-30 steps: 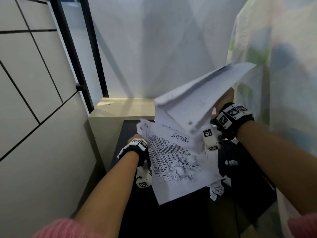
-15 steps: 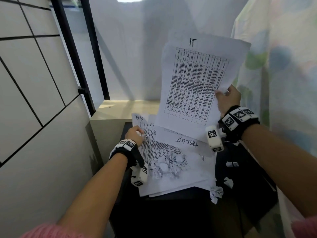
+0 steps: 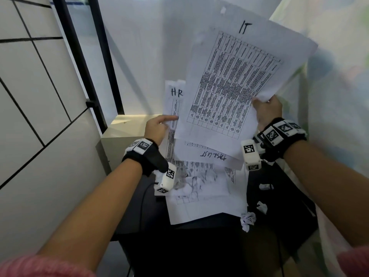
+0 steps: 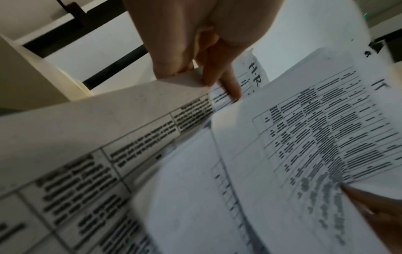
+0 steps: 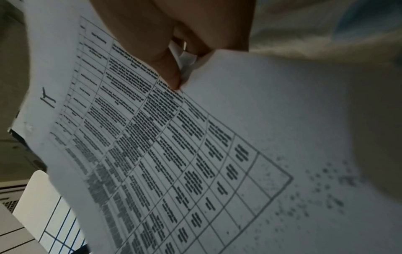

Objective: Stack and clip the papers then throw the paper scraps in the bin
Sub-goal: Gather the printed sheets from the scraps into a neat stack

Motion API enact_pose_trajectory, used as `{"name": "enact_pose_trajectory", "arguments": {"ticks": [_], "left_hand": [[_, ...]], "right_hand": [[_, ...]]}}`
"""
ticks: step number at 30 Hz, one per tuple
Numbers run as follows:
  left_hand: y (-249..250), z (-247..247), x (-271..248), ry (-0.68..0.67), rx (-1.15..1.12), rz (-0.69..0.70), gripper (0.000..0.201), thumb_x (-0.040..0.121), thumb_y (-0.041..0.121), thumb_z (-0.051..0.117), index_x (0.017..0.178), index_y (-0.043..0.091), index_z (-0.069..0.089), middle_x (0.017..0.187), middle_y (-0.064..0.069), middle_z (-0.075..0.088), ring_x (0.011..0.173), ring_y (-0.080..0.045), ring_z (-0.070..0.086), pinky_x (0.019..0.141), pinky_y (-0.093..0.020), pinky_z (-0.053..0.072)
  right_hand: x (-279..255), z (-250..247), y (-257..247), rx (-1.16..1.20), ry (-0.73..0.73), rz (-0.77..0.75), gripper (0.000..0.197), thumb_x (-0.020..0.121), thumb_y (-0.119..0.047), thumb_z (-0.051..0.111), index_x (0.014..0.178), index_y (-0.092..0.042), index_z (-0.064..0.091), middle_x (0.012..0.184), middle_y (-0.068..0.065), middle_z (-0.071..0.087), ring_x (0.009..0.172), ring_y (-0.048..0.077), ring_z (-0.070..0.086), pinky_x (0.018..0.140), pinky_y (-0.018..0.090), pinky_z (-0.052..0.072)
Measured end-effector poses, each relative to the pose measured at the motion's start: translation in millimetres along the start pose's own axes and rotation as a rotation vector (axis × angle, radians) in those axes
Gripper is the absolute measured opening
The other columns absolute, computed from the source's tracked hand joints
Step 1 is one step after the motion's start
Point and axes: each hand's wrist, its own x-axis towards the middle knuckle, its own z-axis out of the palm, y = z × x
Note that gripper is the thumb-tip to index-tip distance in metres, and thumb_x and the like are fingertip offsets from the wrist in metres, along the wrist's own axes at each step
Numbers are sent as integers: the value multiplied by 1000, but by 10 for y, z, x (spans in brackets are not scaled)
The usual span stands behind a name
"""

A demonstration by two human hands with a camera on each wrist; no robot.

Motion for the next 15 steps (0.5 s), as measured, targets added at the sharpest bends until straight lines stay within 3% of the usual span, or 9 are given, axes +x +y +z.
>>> {"name": "enact_pose_trajectory", "arguments": {"ticks": [2, 4, 6, 8, 10, 12, 15], "left_hand": [[167, 22, -13, 10, -119, 14, 36, 86, -4, 40, 109, -2, 68, 123, -16, 65, 95, -13, 58, 76, -1, 40], [295, 20, -9, 30, -230, 26, 32, 88, 11, 47, 108, -4, 67, 120, -17, 66, 103, -16, 60, 88, -10, 42], [383, 6, 13, 23, -273, 30, 46, 80, 35, 59, 107, -2, 68, 116, -14, 69, 108, -20, 62, 99, -24, 42], [448, -6, 41, 12, -300, 38, 66, 66, 51, 68, 109, 1, 67, 115, -12, 69, 112, -23, 62, 104, -32, 42], [522, 20, 48, 17, -268, 46, 71, 60, 51, 75, 111, 4, 63, 115, -11, 67, 111, -23, 62, 97, -29, 46], [565, 51, 78, 53, -235, 66, 68, 60, 43, 80, 113, 5, 60, 112, -10, 67, 105, -23, 64, 91, -29, 50], [572, 38, 135, 129, -212, 83, 61, 66, 25, 83, 114, -1, 56, 110, -13, 68, 97, -22, 66, 88, -29, 55]], "right_hand": [[-9, 21, -31, 24, -15, 2, 12, 88, -5, 59, 84, -15, 54, 72, -7, 55, 64, 3, 51, 57, 9, 46], [-23, 38, -67, 45, -37, 17, 17, 88, -4, 60, 79, -18, 55, 74, -6, 56, 67, 5, 53, 67, 17, 50], [-14, 46, -80, 43, -66, 35, 19, 87, -5, 61, 77, -20, 55, 76, -3, 58, 71, 11, 56, 81, 31, 52], [-28, 66, -94, 36, -86, 28, 15, 86, -5, 62, 79, -17, 56, 77, -1, 59, 78, 19, 57, 89, 40, 51], [-58, 112, -106, 51, -109, 12, 6, 86, -5, 62, 91, -6, 60, 80, 4, 59, 86, 23, 57, 92, 45, 50], [-99, 163, -135, 70, -133, -7, 17, 86, -4, 61, 102, 1, 59, 88, 9, 61, 91, 24, 58, 94, 46, 49], [-126, 240, -171, 41, -203, -12, 11, 88, -4, 59, 90, -14, 57, 87, 2, 61, 92, 23, 58, 91, 38, 49]]}}
